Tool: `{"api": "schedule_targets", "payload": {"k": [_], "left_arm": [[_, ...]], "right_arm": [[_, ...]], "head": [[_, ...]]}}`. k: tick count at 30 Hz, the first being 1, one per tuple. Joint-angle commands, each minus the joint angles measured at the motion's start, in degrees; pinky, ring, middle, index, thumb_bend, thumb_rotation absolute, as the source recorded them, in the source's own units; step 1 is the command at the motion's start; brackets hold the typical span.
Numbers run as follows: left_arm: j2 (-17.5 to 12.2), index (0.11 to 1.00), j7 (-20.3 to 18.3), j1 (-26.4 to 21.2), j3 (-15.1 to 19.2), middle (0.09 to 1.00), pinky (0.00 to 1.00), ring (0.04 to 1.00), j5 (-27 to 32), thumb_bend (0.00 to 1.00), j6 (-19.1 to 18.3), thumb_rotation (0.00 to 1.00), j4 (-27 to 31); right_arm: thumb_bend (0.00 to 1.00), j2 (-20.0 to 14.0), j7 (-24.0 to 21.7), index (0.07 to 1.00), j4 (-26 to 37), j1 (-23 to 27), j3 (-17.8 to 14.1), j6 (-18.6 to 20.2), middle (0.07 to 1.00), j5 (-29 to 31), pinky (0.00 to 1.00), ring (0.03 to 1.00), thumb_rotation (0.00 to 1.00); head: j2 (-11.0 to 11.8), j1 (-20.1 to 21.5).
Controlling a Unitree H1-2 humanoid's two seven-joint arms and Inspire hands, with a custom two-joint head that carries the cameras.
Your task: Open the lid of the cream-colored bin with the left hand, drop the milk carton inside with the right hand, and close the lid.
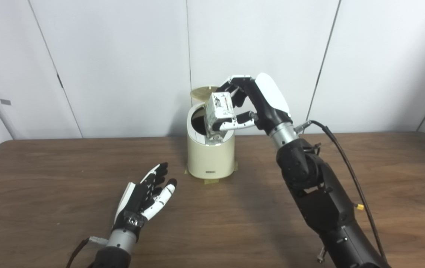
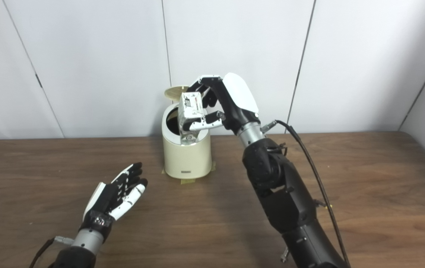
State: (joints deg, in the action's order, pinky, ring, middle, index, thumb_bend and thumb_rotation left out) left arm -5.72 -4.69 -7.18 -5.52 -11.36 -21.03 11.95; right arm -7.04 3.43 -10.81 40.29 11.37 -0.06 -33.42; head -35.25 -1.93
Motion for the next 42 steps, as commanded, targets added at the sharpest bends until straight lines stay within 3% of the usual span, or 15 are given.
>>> {"api": "schedule_targets", "payload": {"k": [1,18,23,29,38,42], "left_arm": [[0.30,0.925,0.82,-1.07,-0.22,0.924,0.88,0.919,-0.71,0.44,1.48,0.56,1.66],[0.90,0.931,0.51,-0.47,-0.93,0.937,0.90,0.932,-0.95,0.45,1.39,0.55,1.78],[0.99,0.929,0.41,-0.22,-1.06,0.937,0.91,0.933,-0.26,0.45,3.61,0.55,0.95],[1.18,0.932,0.33,0.26,-0.99,0.938,0.91,0.937,-0.61,0.44,1.77,0.56,2.38],[1.47,0.936,0.40,0.72,-0.87,0.938,0.92,0.942,-0.47,0.45,2.11,0.55,2.60],[1.76,0.933,0.52,0.79,-0.65,0.936,0.92,0.940,-0.34,0.44,1.64,0.53,3.02]], "right_arm": [[0.52,0.36,2.96,0.500,1.08,5.31,-0.38,-2.49,0.504,-0.65,0.38,0.408,0.00],[0.52,0.73,10.36,0.484,-8.41,8.14,0.20,-8.32,0.516,-2.50,0.41,0.413,0.00],[0.51,0.65,10.34,0.490,-9.82,8.26,0.05,-8.59,0.511,-1.91,0.38,0.408,0.00],[0.50,0.44,11.49,0.486,-11.33,8.16,-0.08,-10.55,0.507,-1.78,0.35,0.413,0.00],[0.50,0.12,12.85,0.490,-12.13,7.76,0.55,-12.33,0.511,-2.55,0.35,0.408,0.00],[0.50,-0.45,10.48,0.506,-11.10,7.48,1.61,-9.21,0.504,-4.23,0.38,0.426,0.00]], "head": [[-0.09,-0.35],[0.13,-0.71],[-0.02,-0.81],[-0.15,-0.71],[-0.41,-0.62],[-0.49,-0.60]]}}
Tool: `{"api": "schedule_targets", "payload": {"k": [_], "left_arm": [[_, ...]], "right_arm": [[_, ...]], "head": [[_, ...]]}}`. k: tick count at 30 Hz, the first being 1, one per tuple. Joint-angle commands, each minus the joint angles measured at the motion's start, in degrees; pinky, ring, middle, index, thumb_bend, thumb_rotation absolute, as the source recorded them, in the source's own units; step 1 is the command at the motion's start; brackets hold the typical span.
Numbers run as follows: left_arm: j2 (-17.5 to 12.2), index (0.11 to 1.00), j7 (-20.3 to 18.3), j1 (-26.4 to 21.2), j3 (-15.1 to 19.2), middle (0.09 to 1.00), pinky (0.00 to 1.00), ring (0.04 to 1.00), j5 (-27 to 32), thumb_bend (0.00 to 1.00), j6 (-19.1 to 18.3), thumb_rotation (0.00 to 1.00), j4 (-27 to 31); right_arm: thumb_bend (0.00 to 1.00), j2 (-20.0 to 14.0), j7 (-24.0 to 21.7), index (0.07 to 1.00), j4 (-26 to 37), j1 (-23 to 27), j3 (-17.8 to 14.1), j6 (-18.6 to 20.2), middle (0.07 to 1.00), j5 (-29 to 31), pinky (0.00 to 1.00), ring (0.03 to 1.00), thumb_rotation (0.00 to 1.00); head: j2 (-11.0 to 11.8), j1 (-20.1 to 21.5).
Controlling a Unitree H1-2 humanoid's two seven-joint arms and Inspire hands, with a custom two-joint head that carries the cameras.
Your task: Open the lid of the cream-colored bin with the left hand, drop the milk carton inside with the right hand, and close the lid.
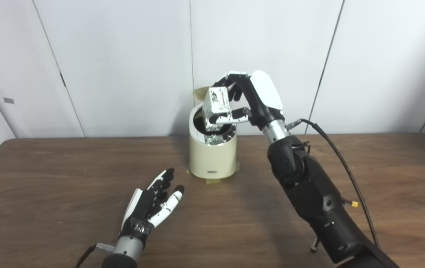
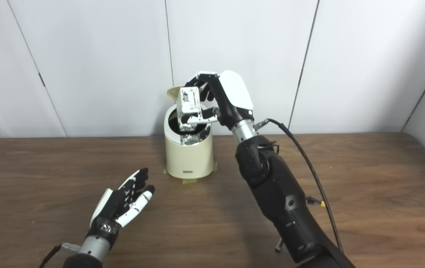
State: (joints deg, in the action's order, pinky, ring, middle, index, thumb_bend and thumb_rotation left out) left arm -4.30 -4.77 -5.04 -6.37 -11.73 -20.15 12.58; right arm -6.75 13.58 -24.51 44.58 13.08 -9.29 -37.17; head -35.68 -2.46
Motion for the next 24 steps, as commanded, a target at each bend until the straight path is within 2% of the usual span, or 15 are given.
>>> {"api": "schedule_targets", "payload": {"k": [1,4,5,6,7,8,9,11,14,18,24], "left_arm": [[0.32,0.933,0.64,-1.34,0.22,0.936,0.92,0.939,0.00,0.44,1.01,0.53,2.26],[0.24,0.929,0.72,-1.26,0.24,0.932,0.92,0.938,-0.10,0.46,1.80,0.54,1.81],[0.24,0.931,0.70,-1.20,0.24,0.934,0.92,0.938,-0.09,0.46,1.77,0.54,1.74],[0.24,0.931,0.69,-1.17,0.24,0.934,0.92,0.937,-0.08,0.46,1.72,0.54,1.70],[0.25,0.931,0.65,-1.13,0.23,0.935,0.92,0.937,-0.03,0.46,1.71,0.54,1.59],[0.25,0.931,0.60,-1.11,0.19,0.935,0.92,0.936,0.02,0.45,1.79,0.53,1.50],[0.25,0.931,0.57,-1.09,0.17,0.936,0.91,0.935,0.07,0.45,1.87,0.53,1.44],[0.15,0.930,0.58,-1.09,0.07,0.935,0.92,0.934,0.06,0.45,2.61,0.53,1.06],[0.13,0.928,0.71,-1.05,-0.02,0.935,0.92,0.933,0.01,0.46,3.61,0.54,0.57],[0.24,0.935,0.49,-1.09,0.08,0.944,0.92,0.941,0.36,0.46,3.42,0.54,0.67],[-0.08,0.939,0.45,-1.18,-0.01,0.945,0.92,0.939,0.42,0.47,4.07,0.54,0.20]], "right_arm": [[0.50,-1.12,-0.40,0.508,2.90,3.18,0.48,1.05,0.502,-1.50,0.38,0.429,0.00],[0.52,-1.99,-1.99,0.504,3.31,3.13,1.63,2.32,0.501,-2.91,0.44,0.435,0.00],[0.52,-2.23,-2.85,0.494,3.52,3.08,1.91,2.68,0.527,-3.04,0.45,0.498,0.05],[0.52,-2.39,-3.44,0.493,3.68,3.03,2.10,2.94,0.552,-3.12,0.46,0.518,0.10],[0.62,-2.80,-4.70,0.510,3.92,3.06,2.67,3.57,0.572,-3.58,0.48,0.540,0.14],[0.81,-3.16,-6.00,0.549,4.22,3.11,3.19,4.37,0.595,-4.00,0.52,0.576,0.20],[0.90,-3.39,-6.88,0.572,4.44,3.14,3.52,4.92,0.613,-4.31,0.55,0.605,0.23],[0.98,-3.91,-8.95,0.608,4.76,3.32,4.29,5.88,0.650,-4.61,0.61,0.658,0.26],[1.00,-4.51,-11.58,0.709,5.75,3.41,5.26,7.39,0.755,-5.21,0.75,0.775,0.29],[1.00,-4.66,-13.42,0.819,7.37,3.09,5.61,9.04,0.855,-5.40,0.86,0.893,0.29],[1.00,-4.97,-14.34,0.826,8.77,2.81,5.95,9.99,0.862,-5.83,0.88,0.914,0.30]], "head": [[-0.05,-0.09],[-0.02,-0.12],[0.05,-0.04],[0.05,-0.04],[0.09,0.09],[0.09,0.09],[0.09,0.09],[0.16,0.34],[0.16,0.25],[0.26,0.35],[0.37,0.45]]}}
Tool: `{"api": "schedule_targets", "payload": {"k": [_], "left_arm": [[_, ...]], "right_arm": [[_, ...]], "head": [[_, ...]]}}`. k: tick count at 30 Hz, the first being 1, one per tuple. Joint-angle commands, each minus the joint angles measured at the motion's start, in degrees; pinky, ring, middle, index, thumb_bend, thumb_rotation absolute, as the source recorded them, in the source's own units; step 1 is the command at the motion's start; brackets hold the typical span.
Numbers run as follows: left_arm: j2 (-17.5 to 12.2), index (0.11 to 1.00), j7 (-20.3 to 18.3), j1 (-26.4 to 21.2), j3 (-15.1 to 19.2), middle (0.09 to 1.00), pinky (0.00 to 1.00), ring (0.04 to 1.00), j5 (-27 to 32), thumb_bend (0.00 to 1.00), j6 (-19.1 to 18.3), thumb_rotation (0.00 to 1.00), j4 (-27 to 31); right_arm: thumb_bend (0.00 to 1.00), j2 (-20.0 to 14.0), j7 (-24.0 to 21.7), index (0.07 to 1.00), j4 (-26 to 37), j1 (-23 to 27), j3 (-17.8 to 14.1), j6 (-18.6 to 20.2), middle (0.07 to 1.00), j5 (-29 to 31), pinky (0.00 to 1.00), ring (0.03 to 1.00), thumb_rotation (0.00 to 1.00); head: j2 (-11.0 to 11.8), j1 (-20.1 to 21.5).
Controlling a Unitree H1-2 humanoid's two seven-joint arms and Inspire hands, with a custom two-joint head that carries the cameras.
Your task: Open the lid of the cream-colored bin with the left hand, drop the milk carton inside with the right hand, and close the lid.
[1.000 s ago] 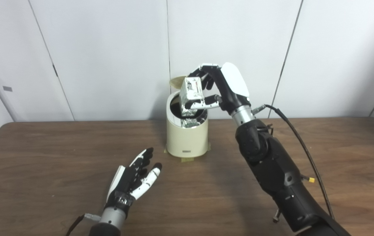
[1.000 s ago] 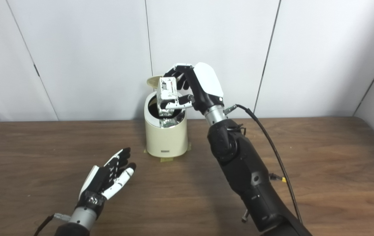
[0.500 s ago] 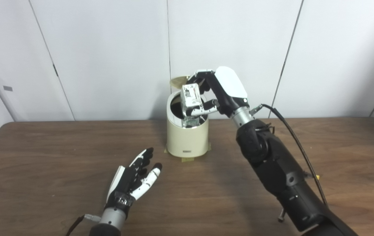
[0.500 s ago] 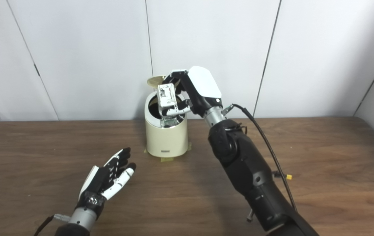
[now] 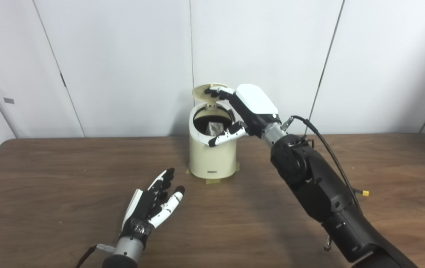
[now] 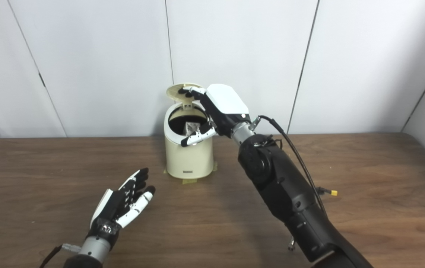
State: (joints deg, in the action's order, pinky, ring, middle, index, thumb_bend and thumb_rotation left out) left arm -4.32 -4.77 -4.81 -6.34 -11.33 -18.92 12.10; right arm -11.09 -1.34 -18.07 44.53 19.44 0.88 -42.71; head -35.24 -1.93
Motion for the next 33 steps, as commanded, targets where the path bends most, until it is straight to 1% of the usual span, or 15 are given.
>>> {"api": "schedule_targets", "payload": {"k": [1,4,6,7,8,9,10,12,15,21,24,27,30,31,33], "left_arm": [[-0.09,0.940,0.36,-1.40,-0.06,0.945,0.92,0.939,0.09,0.47,2.82,0.54,0.72],[-0.02,0.942,0.26,-1.41,-0.02,0.948,0.92,0.939,0.32,0.47,2.73,0.53,0.71],[0.11,0.943,0.31,-1.39,0.02,0.950,0.92,0.942,0.40,0.48,2.58,0.53,0.75],[0.15,0.943,0.34,-1.37,0.03,0.950,0.92,0.943,0.42,0.48,2.56,0.53,0.77],[0.15,0.944,0.39,-1.36,0.01,0.949,0.92,0.941,0.37,0.48,2.60,0.52,0.75],[0.15,0.944,0.43,-1.36,0.01,0.948,0.92,0.940,0.35,0.48,2.61,0.52,0.74],[0.13,0.944,0.48,-1.36,0.02,0.948,0.92,0.939,0.34,0.48,2.81,0.52,0.62],[0.09,0.945,0.56,-1.35,-0.02,0.945,0.91,0.936,0.25,0.47,3.09,0.53,0.47],[0.05,0.944,0.61,-1.39,-0.02,0.941,0.91,0.932,0.20,0.48,3.60,0.53,0.11],[0.36,0.949,0.26,-1.04,-0.27,0.948,0.91,0.937,0.27,0.49,3.09,0.54,0.15],[0.45,0.945,0.53,-0.99,-0.54,0.939,0.91,0.931,0.03,0.48,4.12,0.55,-0.29],[0.47,0.943,0.85,-1.40,-0.19,0.940,0.90,0.931,0.23,0.45,5.10,0.55,-0.54],[0.75,0.919,1.59,-1.88,0.59,0.921,0.91,0.923,-0.29,0.45,3.93,0.53,0.27],[0.97,0.915,1.70,-2.15,1.27,0.917,0.91,0.921,0.08,0.46,2.66,0.53,0.98],[1.27,0.912,1.76,-2.71,2.70,0.907,0.89,0.908,1.13,0.43,0.90,0.51,2.11]], "right_arm": [[1.00,-0.73,0.58,0.821,2.48,2.87,-0.29,-0.20,0.858,-0.59,0.88,0.910,0.30],[1.00,-0.68,1.53,0.802,2.66,2.80,-0.43,-0.60,0.835,-1.01,0.87,0.889,0.30],[1.00,-0.11,3.36,0.739,2.52,2.53,-1.25,-1.20,0.764,-0.47,0.77,0.805,0.27],[1.00,0.99,3.93,0.716,2.73,2.04,-3.06,-1.64,0.738,2.59,0.73,0.775,0.26],[0.77,1.96,4.18,0.604,3.04,1.58,-4.67,-1.93,0.639,5.50,0.59,0.644,0.20],[0.65,2.65,4.19,0.546,3.27,1.26,-5.84,-2.15,0.564,7.43,0.50,0.554,0.10],[0.58,3.20,4.41,0.510,3.88,0.81,-6.89,-2.08,0.518,8.65,0.44,0.498,0.04],[0.53,3.57,5.14,0.511,4.83,0.20,-7.84,-2.08,0.487,9.30,0.37,0.429,0.01],[0.52,3.60,5.11,0.497,7.12,-0.88,-9.05,-1.07,0.489,10.46,0.36,0.427,0.00],[0.52,4.25,0.30,0.507,15.80,-3.84,-11.63,9.17,0.477,13.87,0.32,0.387,0.00],[0.52,3.80,-0.93,0.532,19.28,-5.59,-12.25,12.06,0.474,14.77,0.30,0.376,0.00],[0.52,3.58,-2.06,0.518,22.54,-7.79,-13.70,14.02,0.465,17.47,0.31,0.386,0.00],[0.52,3.08,-2.66,0.529,25.80,-10.50,-15.22,14.96,0.466,19.48,0.34,0.401,0.00],[0.52,2.95,-3.05,0.534,27.44,-11.95,-16.07,16.32,0.469,20.15,0.35,0.403,0.00],[0.52,3.73,-3.78,0.529,30.67,-14.74,-18.70,19.66,0.472,23.77,0.40,0.479,0.01]], "head": [[-0.03,-0.08],[0.00,-0.08],[0.08,-0.06],[0.10,0.02],[0.07,0.07],[0.07,0.07],[0.06,0.05],[0.08,0.07],[0.10,0.05],[0.17,0.51],[0.17,0.54],[0.13,0.54],[0.04,0.61],[0.00,0.60],[0.01,0.62]]}}
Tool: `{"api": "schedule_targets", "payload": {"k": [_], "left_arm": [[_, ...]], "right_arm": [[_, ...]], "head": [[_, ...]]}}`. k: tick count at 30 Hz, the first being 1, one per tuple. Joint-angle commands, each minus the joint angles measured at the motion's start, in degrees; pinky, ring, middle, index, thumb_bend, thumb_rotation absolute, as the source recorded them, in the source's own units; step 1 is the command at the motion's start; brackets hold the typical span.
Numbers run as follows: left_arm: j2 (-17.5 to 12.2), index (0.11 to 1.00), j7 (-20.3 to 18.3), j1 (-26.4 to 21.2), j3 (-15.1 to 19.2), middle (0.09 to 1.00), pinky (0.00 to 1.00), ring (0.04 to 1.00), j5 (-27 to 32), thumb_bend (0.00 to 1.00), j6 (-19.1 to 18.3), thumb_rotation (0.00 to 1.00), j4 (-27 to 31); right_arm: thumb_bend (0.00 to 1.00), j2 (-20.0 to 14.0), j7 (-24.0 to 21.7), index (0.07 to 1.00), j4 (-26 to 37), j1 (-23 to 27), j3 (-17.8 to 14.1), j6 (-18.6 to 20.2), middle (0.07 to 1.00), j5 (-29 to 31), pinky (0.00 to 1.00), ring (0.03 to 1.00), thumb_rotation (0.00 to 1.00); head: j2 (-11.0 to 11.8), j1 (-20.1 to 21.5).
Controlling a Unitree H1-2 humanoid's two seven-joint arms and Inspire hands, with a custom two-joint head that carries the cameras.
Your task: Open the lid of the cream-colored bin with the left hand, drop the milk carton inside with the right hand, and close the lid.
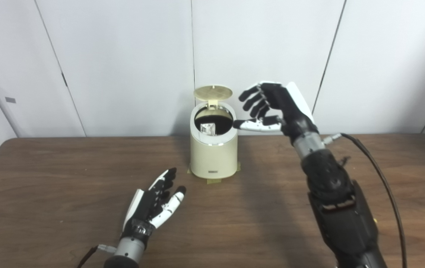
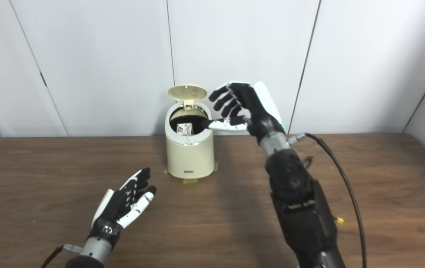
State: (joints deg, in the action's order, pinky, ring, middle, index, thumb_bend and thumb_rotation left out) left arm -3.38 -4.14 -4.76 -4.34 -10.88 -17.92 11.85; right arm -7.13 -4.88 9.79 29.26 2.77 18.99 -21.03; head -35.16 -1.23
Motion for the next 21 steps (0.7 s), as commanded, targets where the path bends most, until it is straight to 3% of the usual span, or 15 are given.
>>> {"api": "schedule_targets", "payload": {"k": [1,3,4,5,7,10,13,18,21], "left_arm": [[0.38,0.911,1.08,-3.10,1.37,0.903,0.88,0.903,1.08,0.41,-0.72,0.50,2.76],[0.23,0.909,0.59,-4.01,3.01,0.896,0.87,0.893,2.82,0.37,-1.55,0.52,3.06],[0.13,0.915,0.26,-4.56,3.97,0.905,0.87,0.900,4.25,0.36,-1.58,0.53,2.99],[0.10,0.920,0.03,-5.11,4.83,0.909,0.87,0.902,5.49,0.35,-1.71,0.54,2.95],[0.25,0.927,0.02,-5.96,6.21,0.913,0.86,0.901,7.32,0.35,-2.08,0.57,2.81],[0.96,0.918,0.46,-7.00,8.12,0.904,0.87,0.888,9.95,0.38,-2.95,0.61,2.92],[1.41,0.914,0.79,-8.52,9.22,0.901,0.85,0.881,11.43,0.40,-4.32,0.64,3.12],[1.01,0.914,0.70,-11.34,9.22,0.910,0.85,0.885,12.42,0.44,-6.24,0.64,3.58],[-0.04,0.920,0.48,-13.59,8.47,0.918,0.85,0.899,11.87,0.44,-7.35,0.67,3.19]], "right_arm": [[0.52,0.29,-0.53,0.526,4.35,-0.85,-3.49,3.21,0.475,4.46,0.41,0.498,0.01],[0.51,1.40,-1.12,0.505,6.60,-3.65,-6.66,5.51,0.605,9.87,0.47,0.562,0.12],[0.51,1.52,-1.57,0.647,7.50,-5.16,-7.92,6.22,0.672,12.06,0.52,0.616,0.32],[0.50,1.55,-2.06,0.707,8.27,-6.60,-9.12,6.76,0.708,14.35,0.55,0.650,0.43],[0.49,1.52,-2.22,0.767,9.02,-8.80,-10.59,6.73,0.753,17.43,0.62,0.702,0.55],[0.48,2.01,-1.62,0.782,9.41,-11.83,-12.26,5.76,0.785,21.00,0.66,0.747,0.64],[0.54,3.00,-0.40,0.794,9.45,-14.77,-13.59,5.84,0.825,23.54,0.72,0.798,0.74],[0.54,3.99,1.41,0.803,8.78,-18.93,-13.94,3.16,0.845,24.29,0.75,0.828,0.68],[0.54,4.50,1.85,0.825,7.90,-20.61,-13.36,0.98,0.858,24.75,0.77,0.841,0.70]], "head": [[-0.08,-0.08],[-0.04,-0.08],[-0.03,-0.20],[-0.03,-0.20],[-0.02,-0.31],[0.29,-0.60],[0.41,-1.20],[0.67,-2.66],[0.98,-2.94]]}}
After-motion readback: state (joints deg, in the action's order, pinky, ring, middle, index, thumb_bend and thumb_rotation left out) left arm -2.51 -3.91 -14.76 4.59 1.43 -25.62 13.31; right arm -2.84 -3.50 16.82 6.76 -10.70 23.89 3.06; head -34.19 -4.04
